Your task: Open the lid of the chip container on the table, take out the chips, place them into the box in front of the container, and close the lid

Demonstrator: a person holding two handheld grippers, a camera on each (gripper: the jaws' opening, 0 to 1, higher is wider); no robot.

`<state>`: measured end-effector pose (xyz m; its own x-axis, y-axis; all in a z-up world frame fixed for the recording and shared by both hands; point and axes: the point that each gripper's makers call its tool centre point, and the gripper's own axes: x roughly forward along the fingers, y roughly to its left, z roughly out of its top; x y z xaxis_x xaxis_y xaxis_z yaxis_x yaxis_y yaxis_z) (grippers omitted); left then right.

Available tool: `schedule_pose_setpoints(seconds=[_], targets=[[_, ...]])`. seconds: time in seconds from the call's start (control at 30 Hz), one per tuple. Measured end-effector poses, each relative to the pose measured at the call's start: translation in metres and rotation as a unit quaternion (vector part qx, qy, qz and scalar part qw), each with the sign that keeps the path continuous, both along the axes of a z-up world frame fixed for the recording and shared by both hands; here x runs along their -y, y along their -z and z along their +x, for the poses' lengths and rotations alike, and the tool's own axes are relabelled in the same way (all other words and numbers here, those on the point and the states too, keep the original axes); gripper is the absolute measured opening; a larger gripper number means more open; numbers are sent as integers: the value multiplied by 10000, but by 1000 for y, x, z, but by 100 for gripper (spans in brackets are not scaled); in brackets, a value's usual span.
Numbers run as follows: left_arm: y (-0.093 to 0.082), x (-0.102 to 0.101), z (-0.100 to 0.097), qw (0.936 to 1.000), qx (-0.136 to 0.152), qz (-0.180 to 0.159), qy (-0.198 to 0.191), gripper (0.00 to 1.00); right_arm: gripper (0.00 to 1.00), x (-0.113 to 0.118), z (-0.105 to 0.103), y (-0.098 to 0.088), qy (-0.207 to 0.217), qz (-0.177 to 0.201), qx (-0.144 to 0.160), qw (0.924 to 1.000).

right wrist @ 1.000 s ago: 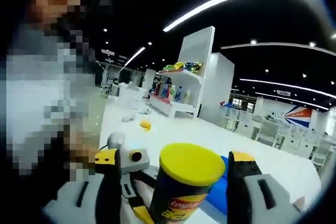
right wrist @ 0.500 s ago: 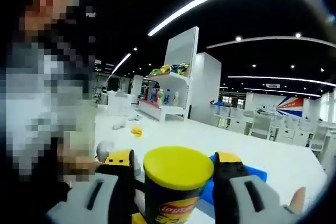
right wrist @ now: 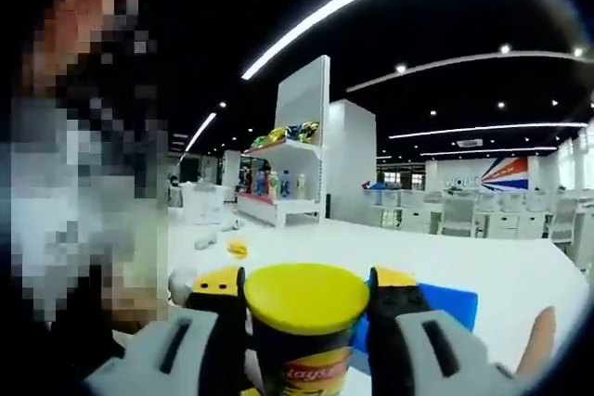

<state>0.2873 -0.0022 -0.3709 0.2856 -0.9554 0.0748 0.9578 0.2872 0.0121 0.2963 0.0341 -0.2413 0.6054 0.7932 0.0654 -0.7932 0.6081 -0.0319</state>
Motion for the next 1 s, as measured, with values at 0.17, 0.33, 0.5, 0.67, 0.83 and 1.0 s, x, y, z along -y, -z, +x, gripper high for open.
schedule_pose_setpoints(seconds=[0.17,0.33,0.5,0.67,0.83,1.0], targets=[[0,0,0,10000,7,7,0,46,45,1,0,0,15,115,-150,9998],[1,0,0,10000,8,26,-5,46,44,2,0,0,2,302,-326,9990],[2,0,0,10000,12,45,-11,46,44,2,0,0,-23,424,-521,9977],[3,0,0,10000,16,63,-9,46,43,3,0,0,-34,527,-662,9964],[4,0,0,10000,17,81,-17,46,43,4,1,0,-53,662,-800,9946],[5,0,0,9999,20,99,-19,47,43,5,1,0,-81,760,-912,9929]])
